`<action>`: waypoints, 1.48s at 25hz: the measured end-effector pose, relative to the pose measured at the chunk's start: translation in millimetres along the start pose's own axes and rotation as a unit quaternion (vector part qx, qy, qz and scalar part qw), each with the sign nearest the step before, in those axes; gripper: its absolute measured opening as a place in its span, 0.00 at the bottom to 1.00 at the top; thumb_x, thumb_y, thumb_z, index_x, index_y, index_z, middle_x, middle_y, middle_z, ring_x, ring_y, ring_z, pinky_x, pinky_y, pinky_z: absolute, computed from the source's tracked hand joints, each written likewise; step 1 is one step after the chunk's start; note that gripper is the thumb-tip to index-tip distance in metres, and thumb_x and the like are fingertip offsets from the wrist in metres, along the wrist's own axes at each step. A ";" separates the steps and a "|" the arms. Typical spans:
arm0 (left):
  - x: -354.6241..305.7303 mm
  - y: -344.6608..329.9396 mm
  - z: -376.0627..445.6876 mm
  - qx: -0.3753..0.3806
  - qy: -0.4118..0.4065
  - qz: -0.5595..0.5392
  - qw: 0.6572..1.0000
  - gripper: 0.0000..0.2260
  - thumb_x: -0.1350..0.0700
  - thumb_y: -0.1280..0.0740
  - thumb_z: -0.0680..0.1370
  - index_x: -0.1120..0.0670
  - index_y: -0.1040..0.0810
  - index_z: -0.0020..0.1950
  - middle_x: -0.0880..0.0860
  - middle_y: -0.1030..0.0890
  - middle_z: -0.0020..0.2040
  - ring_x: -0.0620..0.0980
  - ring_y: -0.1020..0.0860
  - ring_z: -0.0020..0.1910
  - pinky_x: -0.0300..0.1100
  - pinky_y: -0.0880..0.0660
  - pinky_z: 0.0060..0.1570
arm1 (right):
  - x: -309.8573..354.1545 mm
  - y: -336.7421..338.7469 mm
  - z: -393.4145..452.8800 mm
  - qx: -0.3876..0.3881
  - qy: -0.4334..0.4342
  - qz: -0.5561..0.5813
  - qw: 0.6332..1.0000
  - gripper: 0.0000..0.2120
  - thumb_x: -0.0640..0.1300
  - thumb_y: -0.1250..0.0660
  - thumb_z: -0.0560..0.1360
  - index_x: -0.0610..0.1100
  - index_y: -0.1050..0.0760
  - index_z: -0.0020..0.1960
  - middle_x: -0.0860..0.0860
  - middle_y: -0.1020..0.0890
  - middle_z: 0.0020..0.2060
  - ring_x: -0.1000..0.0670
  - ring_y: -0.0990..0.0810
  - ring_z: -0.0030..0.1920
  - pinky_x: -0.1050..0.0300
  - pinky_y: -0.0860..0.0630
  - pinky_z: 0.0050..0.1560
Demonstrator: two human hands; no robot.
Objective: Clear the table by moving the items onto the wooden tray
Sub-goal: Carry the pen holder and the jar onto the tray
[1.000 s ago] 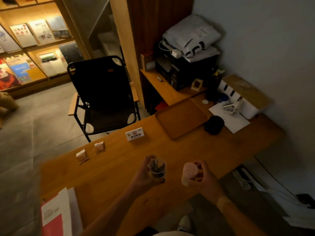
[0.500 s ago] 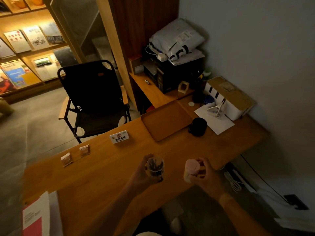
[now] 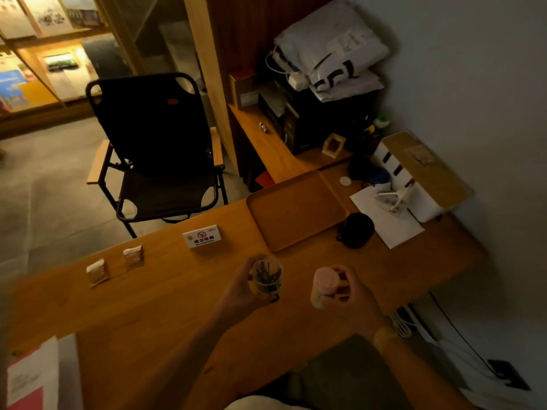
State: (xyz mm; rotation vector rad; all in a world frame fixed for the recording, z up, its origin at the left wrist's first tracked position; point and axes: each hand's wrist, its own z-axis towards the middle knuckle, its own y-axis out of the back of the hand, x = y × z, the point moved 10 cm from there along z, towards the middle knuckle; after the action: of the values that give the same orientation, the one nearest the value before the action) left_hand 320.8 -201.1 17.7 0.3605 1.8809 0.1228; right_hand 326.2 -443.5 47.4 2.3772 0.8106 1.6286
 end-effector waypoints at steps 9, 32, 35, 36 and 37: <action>29.1 31.5 37.8 -0.038 0.044 -0.045 0.997 0.35 0.63 0.25 0.68 0.45 0.34 0.70 0.49 0.29 0.66 0.49 0.28 0.62 0.29 0.24 0.41 | 18.5 -25.3 71.3 0.044 -0.013 -0.048 0.998 0.27 0.44 0.24 0.69 0.56 0.33 0.63 0.56 0.25 0.60 0.53 0.22 0.57 0.57 0.20 0.54; 1.1 69.7 177.8 -0.191 0.088 0.068 0.975 0.35 0.57 0.23 0.69 0.46 0.37 0.70 0.50 0.27 0.66 0.49 0.28 0.65 0.49 0.22 0.57 | 64.1 -38.7 302.8 0.208 0.098 -0.151 0.961 0.30 0.36 0.23 0.66 0.50 0.33 0.62 0.48 0.26 0.63 0.47 0.25 0.63 0.47 0.22 0.61; 4.2 75.2 199.8 -0.197 0.097 0.073 0.973 0.35 0.59 0.23 0.69 0.48 0.37 0.70 0.52 0.28 0.66 0.51 0.28 0.66 0.50 0.23 0.58 | 67.5 -44.5 331.9 0.221 0.104 -0.151 0.958 0.29 0.34 0.24 0.66 0.52 0.32 0.60 0.49 0.26 0.62 0.48 0.25 0.63 0.51 0.22 0.59; 6.3 76.5 205.9 -0.197 0.100 0.073 0.973 0.35 0.59 0.23 0.69 0.48 0.37 0.71 0.53 0.28 0.67 0.52 0.29 0.66 0.50 0.23 0.59 | 68.7 -46.6 340.1 0.222 0.108 -0.150 0.957 0.29 0.34 0.24 0.66 0.52 0.33 0.60 0.50 0.27 0.61 0.48 0.26 0.62 0.54 0.23 0.57; 8.6 76.8 211.2 -0.197 0.103 0.074 0.972 0.35 0.60 0.24 0.69 0.48 0.38 0.71 0.53 0.28 0.67 0.52 0.29 0.66 0.51 0.23 0.58 | 69.4 -49.0 347.3 0.224 0.111 -0.148 0.957 0.29 0.34 0.24 0.66 0.52 0.33 0.60 0.52 0.27 0.60 0.49 0.26 0.62 0.57 0.24 0.56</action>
State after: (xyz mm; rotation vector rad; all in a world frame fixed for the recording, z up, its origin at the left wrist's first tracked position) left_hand 530.6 -145.2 -40.9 0.2197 1.9762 0.6454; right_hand 640.0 -305.9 -54.9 2.1963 1.6486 1.7464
